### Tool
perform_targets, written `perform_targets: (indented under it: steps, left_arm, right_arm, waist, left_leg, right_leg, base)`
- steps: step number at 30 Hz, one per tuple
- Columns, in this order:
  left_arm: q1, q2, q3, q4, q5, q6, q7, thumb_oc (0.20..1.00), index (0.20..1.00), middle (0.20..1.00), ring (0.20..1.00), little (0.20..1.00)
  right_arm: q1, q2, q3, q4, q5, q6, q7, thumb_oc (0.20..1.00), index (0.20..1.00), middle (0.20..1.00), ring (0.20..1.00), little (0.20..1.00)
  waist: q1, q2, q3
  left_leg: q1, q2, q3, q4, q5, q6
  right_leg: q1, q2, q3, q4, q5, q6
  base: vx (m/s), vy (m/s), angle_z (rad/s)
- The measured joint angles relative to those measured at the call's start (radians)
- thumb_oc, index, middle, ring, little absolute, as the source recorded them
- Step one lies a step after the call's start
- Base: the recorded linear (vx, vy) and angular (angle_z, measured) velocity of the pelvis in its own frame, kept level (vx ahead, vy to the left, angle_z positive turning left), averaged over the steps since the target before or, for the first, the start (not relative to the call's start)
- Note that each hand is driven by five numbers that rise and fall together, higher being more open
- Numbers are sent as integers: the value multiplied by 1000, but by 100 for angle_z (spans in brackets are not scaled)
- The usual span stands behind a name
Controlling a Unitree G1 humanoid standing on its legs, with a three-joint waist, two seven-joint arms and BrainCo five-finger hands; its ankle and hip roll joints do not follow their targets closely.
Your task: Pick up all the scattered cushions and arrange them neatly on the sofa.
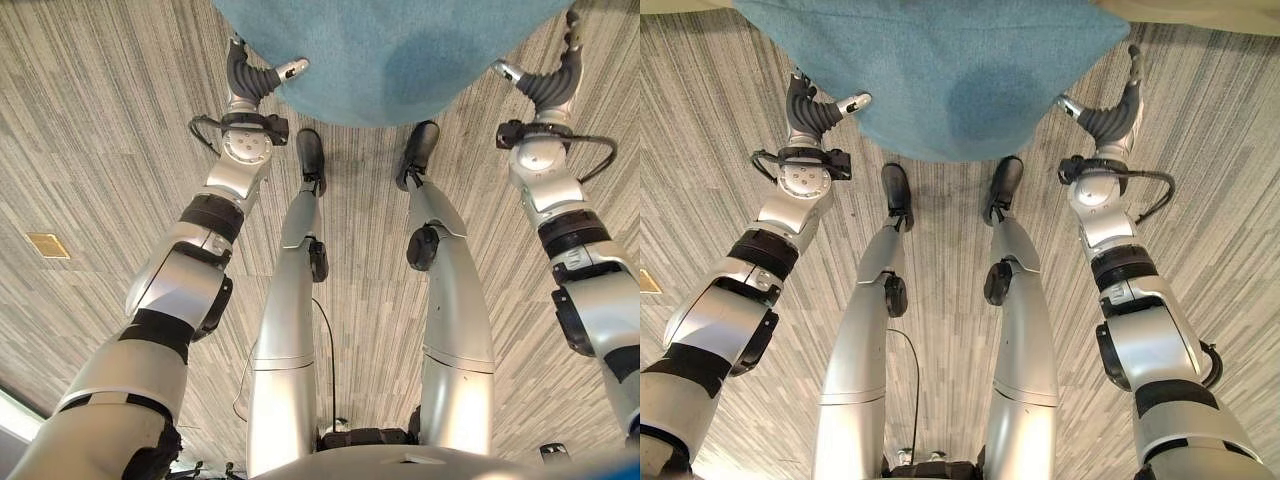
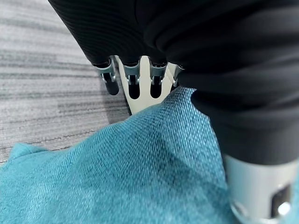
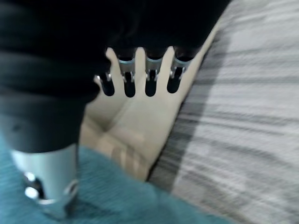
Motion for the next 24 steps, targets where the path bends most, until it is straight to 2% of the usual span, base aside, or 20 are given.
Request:
perform_targets:
  steps: [6, 7, 8, 11, 12, 17, 19, 20, 22, 24]
  left_arm:
    - [-72, -75, -4, 11, -81, 29, 21, 1000, 1000, 1000, 1000, 1000]
    - [-60, -82, -3, 11, -91, 28, 25, 576, 576, 576, 576, 576]
    - [-77, -94, 5, 8, -129, 28, 45, 200, 200, 200, 200, 200]
    - [-56, -87, 16, -46, -160, 23, 63, 200, 200, 200, 200, 200]
    - [-57, -63, 16, -78, -162, 23, 63, 200, 200, 200, 200, 200]
    - [-23, -65, 19, -100, -160, 23, 62, 200, 200, 200, 200, 200]
    - [95, -87, 65, -209, -158, 24, 63, 200, 200, 200, 200, 200]
    - [180, -95, 75, -253, -153, 20, 62, 200, 200, 200, 200, 200]
    - [339, -109, 114, -444, -115, 22, 57, 200, 200, 200, 200, 200]
    - [453, -110, 142, -543, -103, 23, 47, 200, 200, 200, 200, 200]
  right_arm:
    - [-108, 40, 69, 7, 59, 36, -5, 1000, 1000, 1000, 1000, 1000]
    - [-98, 49, 75, 3, 63, 34, -7, 1000, 1000, 1000, 1000, 1000]
    - [-117, 63, 83, 0, 89, 39, -14, 200, 200, 200, 200, 200]
    - [-86, 65, 89, -80, 110, 32, -14, 200, 200, 200, 200, 200]
    - [-87, 68, 92, -118, 110, 32, -5, 200, 200, 200, 200, 200]
    - [-62, 60, 116, -131, 96, 33, 24, 200, 200, 200, 200, 200]
    - [17, 57, 98, -198, 66, 35, 56, 200, 200, 200, 200, 200]
    - [94, 70, 82, -231, 55, 32, 59, 200, 200, 200, 200, 200]
    - [244, 73, 15, -379, 21, 30, 74, 200, 200, 200, 200, 200]
    - [335, 92, -2, -473, 18, 28, 91, 200, 200, 200, 200, 200]
  waist:
    - [3, 0, -11]
    - [4, 3, -29]
    - [5, 3, -29]
    - [6, 21, -63]
    - [5, 23, -62]
    - [7, 23, -62]
    - [8, 25, -57]
    - [8, 28, -141]
    - [10, 29, -143]
    - [10, 29, -128]
  left_leg:
    - [5, 2, 4, 1, 6, 3]
    - [-5, 2, 3, 0, 6, 3]
    - [-7, 4, 3, -3, 11, 2]
    - [-56, 5, -1, 1, 14, -1]
    - [-69, 7, -2, 2, 16, -3]
    - [-44, 8, -4, 0, 21, -6]
    - [44, 8, -10, -31, 26, -10]
    - [27, 7, -15, -41, 17, -13]
    - [114, 9, -42, -76, 37, -23]
    - [218, 12, -47, -104, 34, -29]
  right_leg:
    - [7, 3, 3, -6, 20, -8]
    - [-3, 4, 3, -6, 20, -8]
    - [-7, 5, 3, -8, 22, -5]
    - [-53, 7, 2, -3, 16, 5]
    - [-68, 8, 1, -1, 16, 4]
    - [-42, 9, -1, 1, 22, -5]
    - [43, 11, -7, -17, 20, -3]
    - [25, 13, -9, -19, 8, 14]
    - [114, 13, -36, -26, -7, 14]
    - [211, 16, -45, -30, -18, 7]
  base:
    - [0, 0, 0]
    - [-4, -61, -1]
    - [-3, -44, 0]
    - [-3, -37, 0]
    - [-10, -46, 1]
    - [-16, -42, 0]
    - [-34, -72, 2]
    - [-50, -103, 5]
    - [-27, -127, 11]
    - [24, -108, 8]
